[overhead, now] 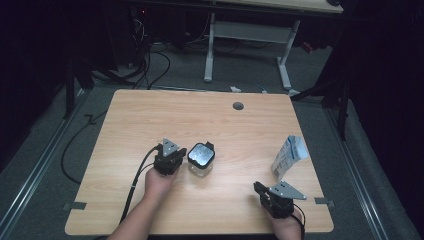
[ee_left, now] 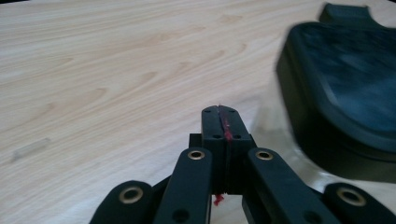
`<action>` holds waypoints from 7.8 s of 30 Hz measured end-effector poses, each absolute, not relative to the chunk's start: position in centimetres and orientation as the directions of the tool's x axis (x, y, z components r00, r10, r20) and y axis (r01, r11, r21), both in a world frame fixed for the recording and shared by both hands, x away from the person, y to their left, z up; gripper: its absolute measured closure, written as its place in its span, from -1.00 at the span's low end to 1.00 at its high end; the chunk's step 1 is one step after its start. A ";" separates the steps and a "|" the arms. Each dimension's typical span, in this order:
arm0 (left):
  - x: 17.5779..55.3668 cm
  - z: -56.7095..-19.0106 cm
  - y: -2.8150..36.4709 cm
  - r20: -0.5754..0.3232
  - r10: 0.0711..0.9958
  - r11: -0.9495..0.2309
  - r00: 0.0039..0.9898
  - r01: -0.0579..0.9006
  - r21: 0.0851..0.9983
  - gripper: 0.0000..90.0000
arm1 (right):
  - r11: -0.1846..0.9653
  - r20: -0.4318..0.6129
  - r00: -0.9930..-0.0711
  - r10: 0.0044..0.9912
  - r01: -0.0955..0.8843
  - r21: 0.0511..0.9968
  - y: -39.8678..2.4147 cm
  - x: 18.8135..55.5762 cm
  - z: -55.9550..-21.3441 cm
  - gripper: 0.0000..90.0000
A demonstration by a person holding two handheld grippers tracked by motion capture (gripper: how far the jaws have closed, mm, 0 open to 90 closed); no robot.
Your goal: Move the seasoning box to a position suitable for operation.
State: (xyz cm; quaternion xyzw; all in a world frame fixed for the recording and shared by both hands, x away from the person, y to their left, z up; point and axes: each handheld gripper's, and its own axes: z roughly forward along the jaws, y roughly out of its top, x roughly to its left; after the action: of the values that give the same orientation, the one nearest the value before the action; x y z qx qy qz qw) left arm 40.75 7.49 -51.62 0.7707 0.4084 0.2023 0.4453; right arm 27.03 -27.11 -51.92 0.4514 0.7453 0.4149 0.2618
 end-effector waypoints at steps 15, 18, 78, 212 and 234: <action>35.6 -51.8 4.8 -0.054 0.758 -0.288 0.651 0.407 0.867 1.00 | 0.253 -0.020 -0.453 0.891 0.461 0.850 -27.1 27.1 -52.1 0.92; 35.0 -51.8 4.3 -0.062 0.744 -0.288 0.665 0.404 0.868 1.00 | 0.254 -0.022 -0.451 0.892 0.462 0.850 -27.0 27.2 -52.1 0.92; 35.1 -51.2 5.6 -0.097 0.719 -0.265 0.688 0.400 0.877 0.99 | 0.302 -0.050 -0.453 0.890 0.504 0.809 -21.0 32.5 -52.4 1.00; 36.7 -47.7 2.7 -0.039 0.731 -0.247 0.681 0.318 0.915 1.00 | 0.307 -0.048 -0.499 0.865 0.452 0.838 -24.4 28.5 -51.8 0.84; 36.7 -47.9 2.9 -0.053 0.731 -0.230 0.680 0.320 0.919 1.00 | 0.316 -0.055 -0.504 0.862 0.449 0.836 -24.2 28.5 -51.9 0.85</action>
State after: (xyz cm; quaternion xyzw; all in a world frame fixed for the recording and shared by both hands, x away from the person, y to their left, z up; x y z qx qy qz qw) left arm 36.73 2.87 -47.94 0.7584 0.3465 0.2000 0.5146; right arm 28.50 -24.22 -51.92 0.4262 0.7691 0.4004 0.2580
